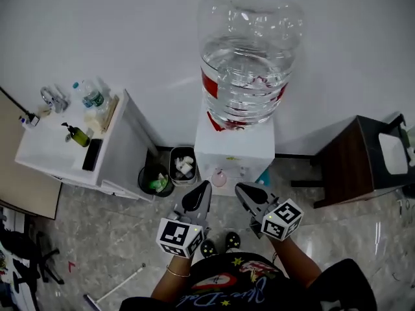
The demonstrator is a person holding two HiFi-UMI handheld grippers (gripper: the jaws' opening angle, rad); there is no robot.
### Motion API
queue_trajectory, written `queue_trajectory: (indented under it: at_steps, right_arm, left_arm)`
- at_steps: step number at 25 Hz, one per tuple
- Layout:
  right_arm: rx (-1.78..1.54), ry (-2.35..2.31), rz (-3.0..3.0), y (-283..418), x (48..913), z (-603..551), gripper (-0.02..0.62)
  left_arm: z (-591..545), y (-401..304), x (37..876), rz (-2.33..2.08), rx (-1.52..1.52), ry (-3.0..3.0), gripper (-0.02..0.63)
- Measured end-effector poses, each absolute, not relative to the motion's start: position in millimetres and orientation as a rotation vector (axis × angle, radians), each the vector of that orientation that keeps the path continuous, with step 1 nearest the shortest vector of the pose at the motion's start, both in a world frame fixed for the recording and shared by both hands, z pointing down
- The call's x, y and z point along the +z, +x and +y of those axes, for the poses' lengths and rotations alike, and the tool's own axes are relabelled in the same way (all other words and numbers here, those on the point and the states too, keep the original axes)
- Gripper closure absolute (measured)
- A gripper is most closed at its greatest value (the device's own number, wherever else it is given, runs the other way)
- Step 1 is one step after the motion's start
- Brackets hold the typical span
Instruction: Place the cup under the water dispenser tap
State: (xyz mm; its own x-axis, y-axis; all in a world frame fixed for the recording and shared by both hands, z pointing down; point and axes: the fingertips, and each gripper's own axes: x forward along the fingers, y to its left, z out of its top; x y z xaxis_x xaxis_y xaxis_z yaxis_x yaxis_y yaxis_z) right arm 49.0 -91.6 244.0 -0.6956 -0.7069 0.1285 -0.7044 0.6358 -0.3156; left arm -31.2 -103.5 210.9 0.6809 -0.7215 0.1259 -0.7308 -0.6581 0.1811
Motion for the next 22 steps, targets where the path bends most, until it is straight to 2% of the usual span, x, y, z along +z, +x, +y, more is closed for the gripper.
queue_trajectory:
  at_steps: [10,22]
  right_arm:
    - [-0.441,-1.281,2.712,78,191,-78,0.583]
    - [-0.505,-1.314,2.685,92,207,-70,0.583]
  left_arm:
    - [-106,3,177,-1.077,0.147,2.831,0.614]
    - [-100,6,198,-1.070,0.205,2.788,0.614]
